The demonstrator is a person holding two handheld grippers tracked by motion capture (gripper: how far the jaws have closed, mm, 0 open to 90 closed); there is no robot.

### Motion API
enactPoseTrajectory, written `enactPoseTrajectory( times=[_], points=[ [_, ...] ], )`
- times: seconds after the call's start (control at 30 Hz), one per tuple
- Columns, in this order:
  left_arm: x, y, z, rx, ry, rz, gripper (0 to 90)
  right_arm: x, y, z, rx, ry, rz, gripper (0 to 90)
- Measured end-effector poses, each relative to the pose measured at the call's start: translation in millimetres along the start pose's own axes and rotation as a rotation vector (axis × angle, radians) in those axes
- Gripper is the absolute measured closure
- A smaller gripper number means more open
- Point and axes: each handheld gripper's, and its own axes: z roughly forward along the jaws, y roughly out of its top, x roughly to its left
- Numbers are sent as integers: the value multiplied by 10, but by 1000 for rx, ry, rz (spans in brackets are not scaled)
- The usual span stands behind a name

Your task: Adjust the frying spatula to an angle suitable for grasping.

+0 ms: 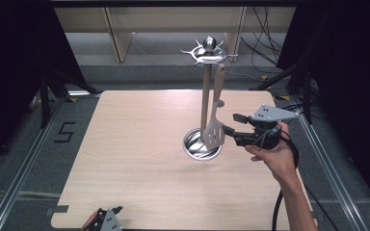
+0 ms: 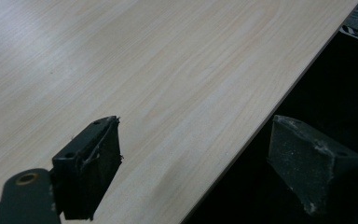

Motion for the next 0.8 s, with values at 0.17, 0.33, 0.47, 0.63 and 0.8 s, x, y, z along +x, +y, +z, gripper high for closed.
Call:
enactPoseTrajectory(
  times=[0.17, 0.33, 0.47, 0.63, 0.8],
  points=[
    [-22, -4, 14, -14, 10, -32, 162, 12, -111, -24, 44, -6, 30, 364],
    [1, 2, -2, 6, 2, -2, 162, 1, -197, -39, 61, -16, 50, 336],
    [-2, 4, -4, 2, -4, -5, 162, -7, -252, -50, 50, -34, 55, 335],
    [-3, 7, -3, 1, -2, 2, 162, -31, -279, -87, 52, -12, 32, 327],
    [1, 11, -3, 4, 0, 10, 162, 1, -331, -91, 74, -25, 69, 311]
  ],
)
